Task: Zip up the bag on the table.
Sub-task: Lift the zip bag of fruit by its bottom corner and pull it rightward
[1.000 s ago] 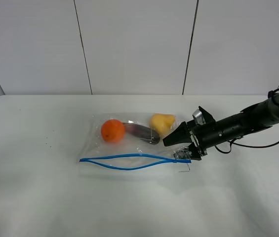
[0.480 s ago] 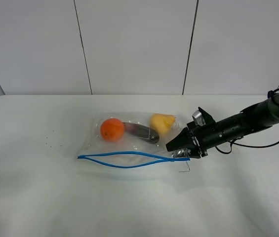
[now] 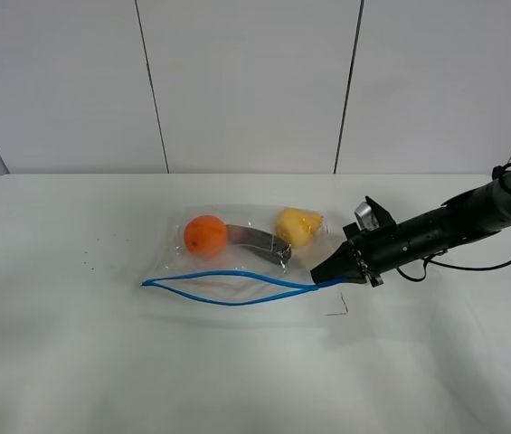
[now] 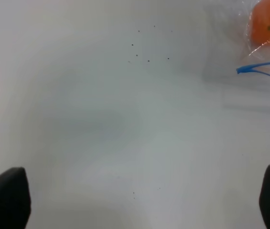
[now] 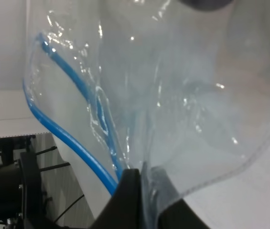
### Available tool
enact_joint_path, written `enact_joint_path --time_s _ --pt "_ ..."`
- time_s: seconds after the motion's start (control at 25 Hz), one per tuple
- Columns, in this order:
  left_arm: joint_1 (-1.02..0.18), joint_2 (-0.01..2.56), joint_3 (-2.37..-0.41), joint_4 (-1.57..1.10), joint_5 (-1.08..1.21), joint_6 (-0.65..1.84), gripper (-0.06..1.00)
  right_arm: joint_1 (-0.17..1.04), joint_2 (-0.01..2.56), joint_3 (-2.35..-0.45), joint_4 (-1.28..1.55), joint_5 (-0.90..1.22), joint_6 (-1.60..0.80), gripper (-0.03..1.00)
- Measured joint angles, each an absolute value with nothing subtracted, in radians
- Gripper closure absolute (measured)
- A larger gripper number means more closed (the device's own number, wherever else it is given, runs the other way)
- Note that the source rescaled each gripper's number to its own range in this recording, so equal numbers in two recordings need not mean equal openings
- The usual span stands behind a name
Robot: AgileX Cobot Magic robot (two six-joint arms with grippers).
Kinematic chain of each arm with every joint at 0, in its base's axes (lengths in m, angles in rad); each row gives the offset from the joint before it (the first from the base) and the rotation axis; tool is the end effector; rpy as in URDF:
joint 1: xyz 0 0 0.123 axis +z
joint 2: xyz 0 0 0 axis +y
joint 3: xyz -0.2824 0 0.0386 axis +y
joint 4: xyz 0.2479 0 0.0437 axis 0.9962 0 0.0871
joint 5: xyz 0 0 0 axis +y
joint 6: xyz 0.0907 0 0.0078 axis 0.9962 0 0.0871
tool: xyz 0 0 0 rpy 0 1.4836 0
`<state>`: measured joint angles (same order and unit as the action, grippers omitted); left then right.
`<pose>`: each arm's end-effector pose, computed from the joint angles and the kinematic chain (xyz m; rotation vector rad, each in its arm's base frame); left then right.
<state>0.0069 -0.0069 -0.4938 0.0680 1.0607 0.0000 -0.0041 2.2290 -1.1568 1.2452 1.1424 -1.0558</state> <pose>-0.0053 0.0054 0.2756 -0.0102 2.0428 0.0857 0.3593 0.0770 0.0799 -0.1989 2.6661 1.5260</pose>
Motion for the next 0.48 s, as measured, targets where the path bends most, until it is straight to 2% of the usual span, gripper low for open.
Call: enact_joint_path --time_s 0.48 --pt "0.007 -0.007 -0.494 0.068 1.06 0.0 -0.06 -0.004 2.229 -1.157 1.243 1.129 -1.056 0.97"
